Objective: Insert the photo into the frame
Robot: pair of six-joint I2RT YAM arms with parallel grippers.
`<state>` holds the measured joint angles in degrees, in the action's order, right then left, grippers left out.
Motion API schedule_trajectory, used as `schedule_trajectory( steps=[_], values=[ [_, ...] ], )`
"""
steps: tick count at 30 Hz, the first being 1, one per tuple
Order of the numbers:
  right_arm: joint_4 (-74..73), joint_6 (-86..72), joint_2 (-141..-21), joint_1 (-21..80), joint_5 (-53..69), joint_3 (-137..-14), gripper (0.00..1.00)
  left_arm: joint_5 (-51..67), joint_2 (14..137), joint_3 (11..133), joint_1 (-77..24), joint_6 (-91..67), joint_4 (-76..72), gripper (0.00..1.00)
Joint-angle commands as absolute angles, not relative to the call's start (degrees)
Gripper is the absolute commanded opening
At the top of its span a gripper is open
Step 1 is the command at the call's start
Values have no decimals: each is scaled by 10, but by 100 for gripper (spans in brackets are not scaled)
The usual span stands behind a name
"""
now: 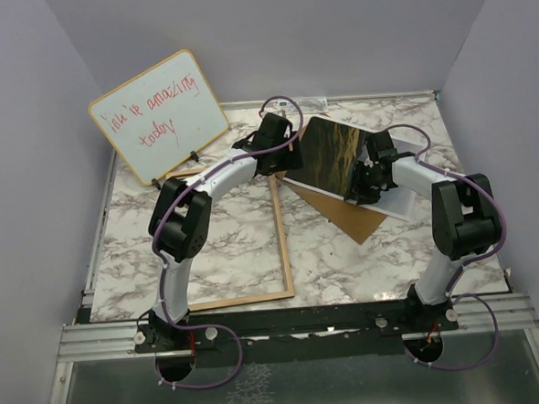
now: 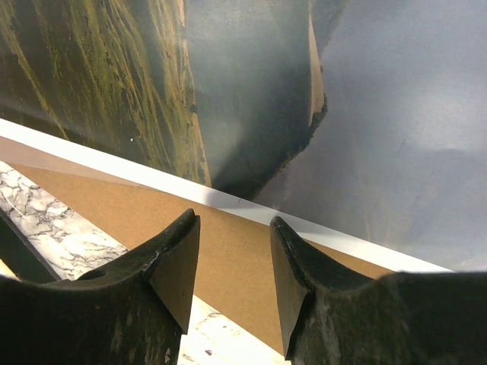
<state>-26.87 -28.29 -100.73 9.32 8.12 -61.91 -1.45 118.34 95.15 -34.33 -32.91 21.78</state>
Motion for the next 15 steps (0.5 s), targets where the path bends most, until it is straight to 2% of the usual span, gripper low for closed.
schedule_trajectory(
  steps=[1, 9, 15],
  values=[
    [-276, -284, -1021, 95, 62, -607, 46, 34, 1209, 959, -335, -342, 189, 79],
    [-271, -285, -1022, 95, 65, -600, 46, 18, 1236, 953, -334, -351, 192, 82],
    [-269, -286, -1023, 95, 67, -596, 46, -27, 1250, 957, -333, -358, 221, 88]
  ],
)
